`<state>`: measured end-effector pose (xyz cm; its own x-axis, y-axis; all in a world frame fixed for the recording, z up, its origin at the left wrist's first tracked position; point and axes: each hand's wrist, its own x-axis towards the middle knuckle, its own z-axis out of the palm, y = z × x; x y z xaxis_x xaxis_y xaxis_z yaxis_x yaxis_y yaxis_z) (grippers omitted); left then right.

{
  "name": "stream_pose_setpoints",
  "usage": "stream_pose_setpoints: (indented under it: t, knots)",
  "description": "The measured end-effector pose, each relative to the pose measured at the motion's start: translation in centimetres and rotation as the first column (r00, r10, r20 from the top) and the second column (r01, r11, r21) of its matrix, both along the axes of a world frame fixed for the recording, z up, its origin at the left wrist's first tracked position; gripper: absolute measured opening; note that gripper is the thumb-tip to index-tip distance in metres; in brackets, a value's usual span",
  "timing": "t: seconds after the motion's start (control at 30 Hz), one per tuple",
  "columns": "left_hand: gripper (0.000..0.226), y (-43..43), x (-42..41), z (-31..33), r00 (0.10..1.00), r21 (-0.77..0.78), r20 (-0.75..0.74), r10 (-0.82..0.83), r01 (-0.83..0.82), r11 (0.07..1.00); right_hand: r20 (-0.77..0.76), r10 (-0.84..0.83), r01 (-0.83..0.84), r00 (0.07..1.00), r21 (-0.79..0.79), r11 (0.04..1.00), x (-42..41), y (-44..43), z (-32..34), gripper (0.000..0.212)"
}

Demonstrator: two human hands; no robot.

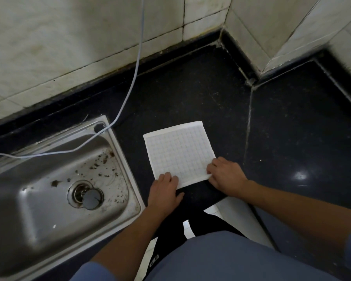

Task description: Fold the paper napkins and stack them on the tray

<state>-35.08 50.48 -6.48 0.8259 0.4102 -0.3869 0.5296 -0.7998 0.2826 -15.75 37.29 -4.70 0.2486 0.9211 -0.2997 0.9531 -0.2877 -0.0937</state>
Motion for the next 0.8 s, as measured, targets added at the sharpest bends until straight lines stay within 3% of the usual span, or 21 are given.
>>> stream_pose_setpoints:
  t: [0.1, 0.2, 0.3, 0.4, 0.57, 0.7, 0.8]
  knots:
    - [0.016, 0.4, -0.7, 0.0, 1.000, 0.022, -0.006, -0.030, 0.030, 0.999, -0.037, 0.018, -0.016, 0.999, 0.052, 0.999, 0.4, -0.9, 0.3, 0.015]
    - [0.012, 1.0, -2.2, 0.4, 0.999, -0.064, 0.033, -0.020, 0.022, 0.998, -0.076, 0.025, -0.032, 0.997, -0.093, 0.995, 0.3, -1.6, 0.9, 0.009]
    - [0.006, 2.6, -2.7, 1.9, 0.997, -0.265, 0.001, 0.081, -0.077, 0.961, -0.225, -0.153, 0.094, 0.962, -0.254, 0.963, 1.0, -1.3, 2.1, 0.016]
    - [0.007, 5.9, -1.5, 3.3, 0.964, -0.374, 0.030, 0.266, -0.236, 0.897, -0.311, -0.312, 0.258, 0.898, -0.201, 0.945, 3.0, 0.3, 3.2, 0.020]
    - [0.006, 11.2, 2.8, 3.7, 0.902, -0.326, 0.074, 0.425, -0.381, 0.865, -0.334, -0.477, 0.467, 0.813, -0.113, 0.877, 6.4, 5.1, 3.4, 0.020]
    - [0.004, 12.8, 5.0, 2.0, 0.882, -0.276, 0.033, 0.469, -0.443, 0.853, -0.297, -0.554, 0.530, 0.777, -0.166, 0.832, 7.4, 7.6, 1.7, 0.017]
    - [0.017, 13.3, 5.8, 0.4, 0.861, -0.244, 0.012, 0.509, -0.491, 0.836, -0.246, -0.579, 0.550, 0.778, -0.181, 0.815, 7.5, 7.9, 0.4, 0.018]
